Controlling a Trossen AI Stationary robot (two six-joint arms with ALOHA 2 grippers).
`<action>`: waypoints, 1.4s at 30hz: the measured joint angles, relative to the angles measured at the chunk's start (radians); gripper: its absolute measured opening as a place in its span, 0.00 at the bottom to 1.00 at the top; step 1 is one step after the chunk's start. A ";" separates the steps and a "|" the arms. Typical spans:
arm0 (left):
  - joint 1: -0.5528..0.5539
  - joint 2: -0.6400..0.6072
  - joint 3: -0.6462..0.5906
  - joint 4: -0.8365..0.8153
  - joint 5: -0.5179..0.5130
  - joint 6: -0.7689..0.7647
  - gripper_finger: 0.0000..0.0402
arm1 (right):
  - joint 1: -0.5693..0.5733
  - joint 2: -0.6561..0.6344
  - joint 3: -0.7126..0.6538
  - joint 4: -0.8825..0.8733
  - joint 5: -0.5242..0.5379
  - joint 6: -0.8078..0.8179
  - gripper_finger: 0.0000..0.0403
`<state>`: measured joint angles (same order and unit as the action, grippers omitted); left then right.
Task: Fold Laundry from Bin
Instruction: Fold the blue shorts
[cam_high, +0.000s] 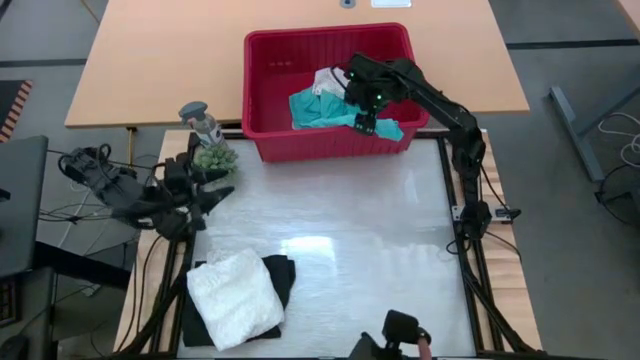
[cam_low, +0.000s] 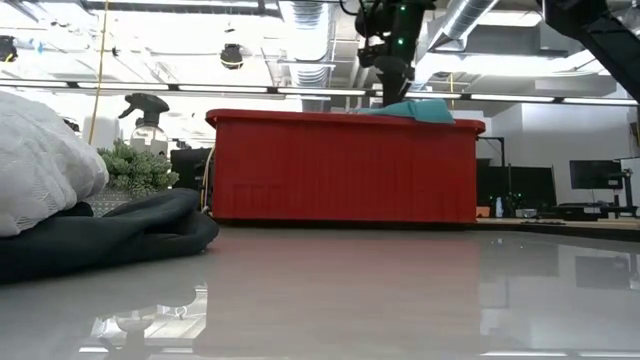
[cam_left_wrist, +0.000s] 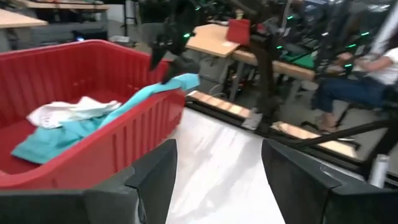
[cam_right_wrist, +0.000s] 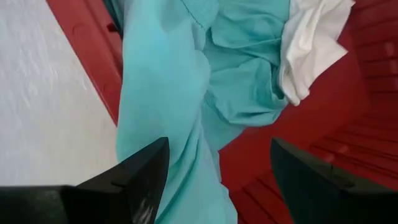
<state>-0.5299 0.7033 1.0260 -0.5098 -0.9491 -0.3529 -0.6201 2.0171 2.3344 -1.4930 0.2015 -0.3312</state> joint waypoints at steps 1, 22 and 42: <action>0.014 0.008 0.000 0.000 0.000 0.000 0.56 | -0.004 0.000 0.000 -0.008 -0.007 -0.002 0.75; 0.325 0.082 -0.001 -0.015 0.242 -0.132 0.56 | -0.020 -0.110 0.002 -0.068 -0.177 -0.038 0.75; 0.427 0.113 -0.001 0.024 0.243 -0.001 0.56 | -0.050 -0.015 0.000 -0.077 -0.173 -0.044 0.51</action>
<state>-0.1031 0.8162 1.0252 -0.4861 -0.7056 -0.3544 -0.6704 2.0018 2.3341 -1.5699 0.0285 -0.3748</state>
